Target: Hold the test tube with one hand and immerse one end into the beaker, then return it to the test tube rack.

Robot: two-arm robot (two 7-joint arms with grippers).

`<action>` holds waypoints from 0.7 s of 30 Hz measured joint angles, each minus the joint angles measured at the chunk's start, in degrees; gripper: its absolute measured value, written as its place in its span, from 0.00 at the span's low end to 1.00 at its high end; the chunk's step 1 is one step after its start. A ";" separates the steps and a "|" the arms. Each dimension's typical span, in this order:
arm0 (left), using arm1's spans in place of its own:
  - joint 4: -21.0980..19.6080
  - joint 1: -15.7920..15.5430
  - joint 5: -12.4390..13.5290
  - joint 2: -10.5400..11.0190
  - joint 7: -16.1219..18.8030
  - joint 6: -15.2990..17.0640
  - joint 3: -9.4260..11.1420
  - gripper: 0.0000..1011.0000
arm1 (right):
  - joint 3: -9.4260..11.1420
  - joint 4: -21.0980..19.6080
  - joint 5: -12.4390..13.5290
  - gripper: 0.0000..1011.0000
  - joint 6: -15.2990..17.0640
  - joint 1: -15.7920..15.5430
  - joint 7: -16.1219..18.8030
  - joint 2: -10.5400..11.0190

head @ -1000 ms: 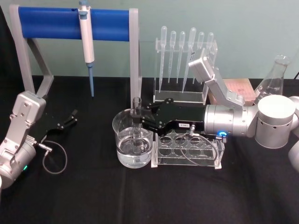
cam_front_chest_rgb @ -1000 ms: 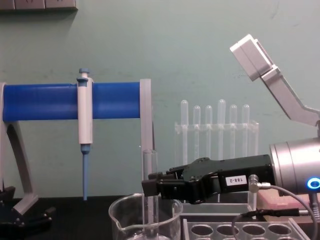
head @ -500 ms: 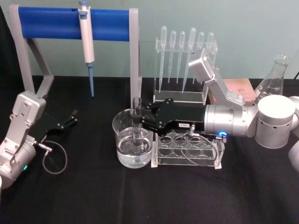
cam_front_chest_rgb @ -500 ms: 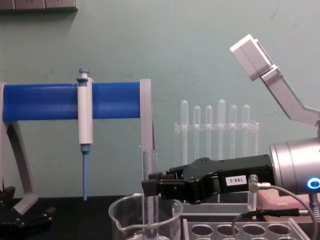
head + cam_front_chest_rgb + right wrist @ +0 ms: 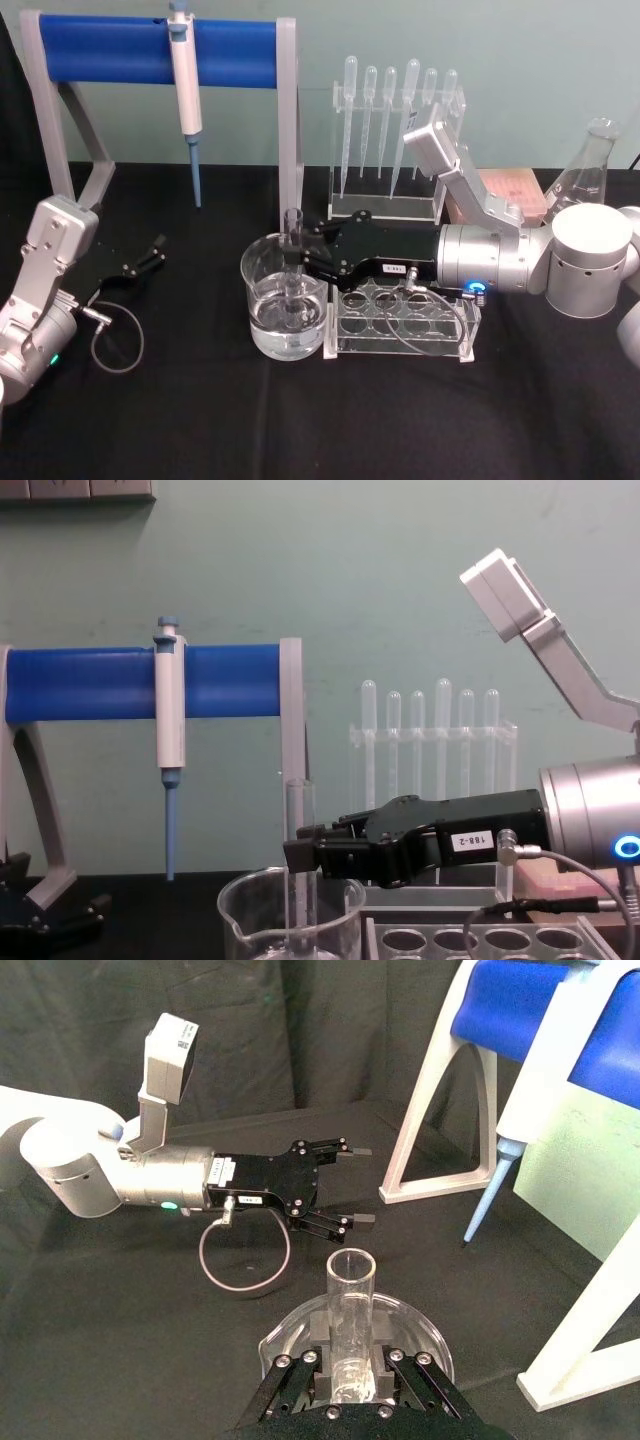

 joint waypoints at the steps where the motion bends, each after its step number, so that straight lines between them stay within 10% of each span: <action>1: 0.00 0.00 0.00 0.00 0.00 0.00 0.00 0.99 | 0.00 0.00 0.00 0.22 0.00 0.00 0.00 0.00; 21: 0.00 0.00 0.00 0.00 0.00 0.00 0.00 0.99 | 0.00 0.00 0.00 0.22 0.00 0.00 0.00 0.00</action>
